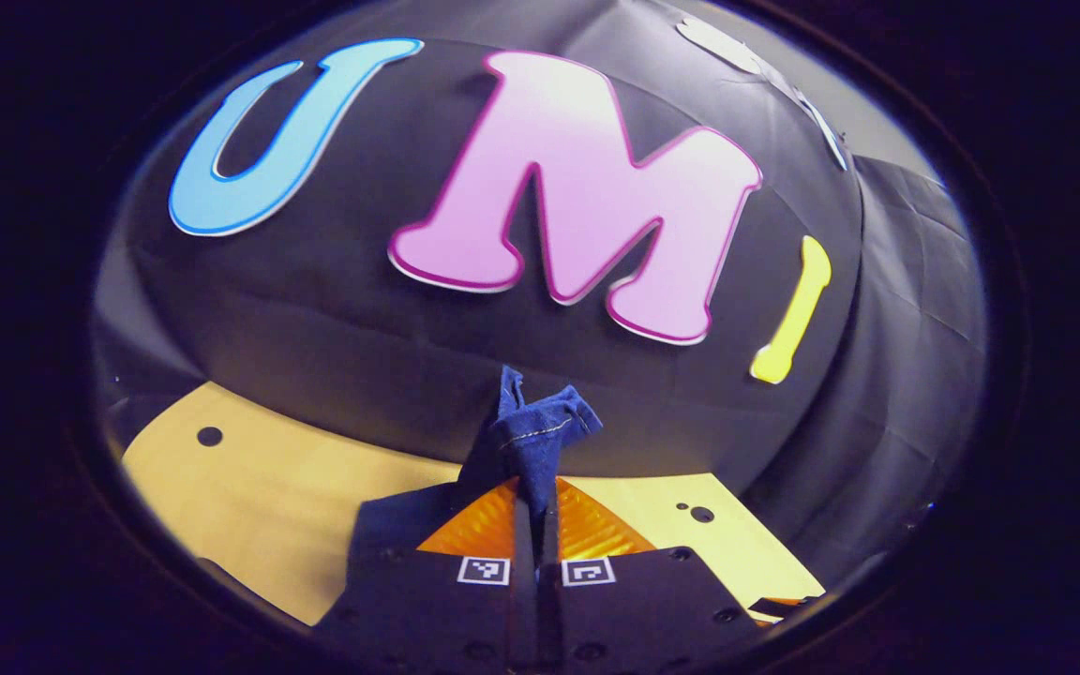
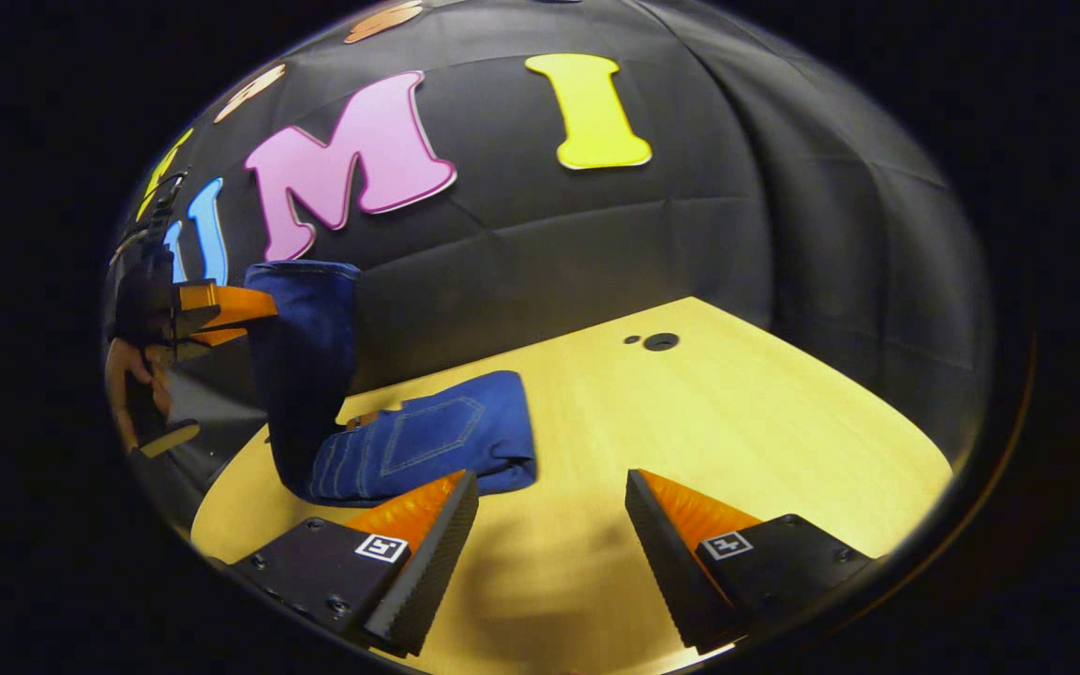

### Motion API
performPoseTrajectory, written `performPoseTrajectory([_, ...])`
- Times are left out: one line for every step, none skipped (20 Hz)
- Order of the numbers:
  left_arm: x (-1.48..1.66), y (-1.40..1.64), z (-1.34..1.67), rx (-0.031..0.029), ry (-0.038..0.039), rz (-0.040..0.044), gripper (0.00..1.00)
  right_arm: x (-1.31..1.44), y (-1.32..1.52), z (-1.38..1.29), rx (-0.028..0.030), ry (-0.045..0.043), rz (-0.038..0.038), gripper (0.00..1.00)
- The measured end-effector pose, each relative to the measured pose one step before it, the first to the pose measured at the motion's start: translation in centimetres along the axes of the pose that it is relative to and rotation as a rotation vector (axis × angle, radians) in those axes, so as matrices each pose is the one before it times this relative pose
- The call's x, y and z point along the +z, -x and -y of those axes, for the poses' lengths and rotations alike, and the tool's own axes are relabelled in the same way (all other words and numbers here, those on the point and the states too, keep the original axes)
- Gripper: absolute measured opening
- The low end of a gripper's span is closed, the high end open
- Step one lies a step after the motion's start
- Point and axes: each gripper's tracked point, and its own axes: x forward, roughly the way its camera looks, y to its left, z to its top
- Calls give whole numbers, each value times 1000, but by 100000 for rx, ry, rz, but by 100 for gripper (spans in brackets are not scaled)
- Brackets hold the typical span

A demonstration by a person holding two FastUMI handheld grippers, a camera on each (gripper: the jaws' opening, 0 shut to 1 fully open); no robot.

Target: Grasp the waist and the cuffs of the jeans and fold them to make the two legs overlap; first hold the waist and fold one-third of the jeans toward the cuffs, then hold the cuffs and fold the remaining one-third in the same direction to finish folding.

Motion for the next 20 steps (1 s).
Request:
performPoseTrajectory([-2080,-1067,1345,172,-2917,-3670,6,27,424,1128,-2044,-425,176,97])
performPoseTrajectory([-1850,-1250,1100,415,-3469,-3843,6,-130,494,1011,-1975,-347,1,97])
performPoseTrajectory([-1984,-1195,961,446,-3347,-3319,6,-54,550,921,-1799,-938,401,97])
performPoseTrajectory([-1783,-911,880,256,-3262,-3065,6,35,431,589,-1332,-1640,674,97])
performPoseTrajectory([-1810,-909,742,-127,-2611,-3460,6,-12,448,422,-867,-1867,640,97])
performPoseTrajectory([-1694,-923,823,-1189,-2021,-3873,8,-117,378,184,-532,-1391,386,97])
performPoseTrajectory([-2037,-136,862,-398,-1169,-4023,18,-264,358,89,-438,-392,-33,97])
performPoseTrajectory([-1527,-264,777,-717,-561,-3483,24,-411,365,95,-660,565,-202,97])
performPoseTrajectory([-885,-40,1045,-3179,865,-1566,43,-350,415,-82,-138,875,-96,97])
performPoseTrajectory([-290,423,868,-2778,1813,1396,55,-55,616,-303,452,722,288,97])
performPoseTrajectory([42,687,779,-3894,1940,2065,70,83,552,-304,90,772,639,97])
performPoseTrajectory([337,1245,411,-2449,1382,2397,83,170,582,-248,-95,669,1059,97])
performPoseTrajectory([581,1639,-18,-1753,776,2492,95,332,687,-453,214,564,980,97])
performPoseTrajectory([836,1988,-184,-866,-22,3369,98,340,808,-570,485,628,789,97])
performPoseTrajectory([881,1976,-297,-390,-748,3596,98,500,877,-591,497,937,781,97])
performPoseTrajectory([1081,2423,-376,-142,-1713,4092,98,617,943,-566,329,1134,629,97])
performPoseTrajectory([1238,2673,-406,473,-2092,4194,97,736,1126,-660,519,1205,681,97])
performPoseTrajectory([1382,2743,-228,19,-2272,3692,97,836,1224,-774,643,1377,686,97])
performPoseTrajectory([1448,3037,-13,297,-2664,3636,97,911,1110,-862,832,1724,502,97])
performPoseTrajectory([1499,2863,-467,1629,-2968,3339,97,965,1289,-663,411,2607,722,97])
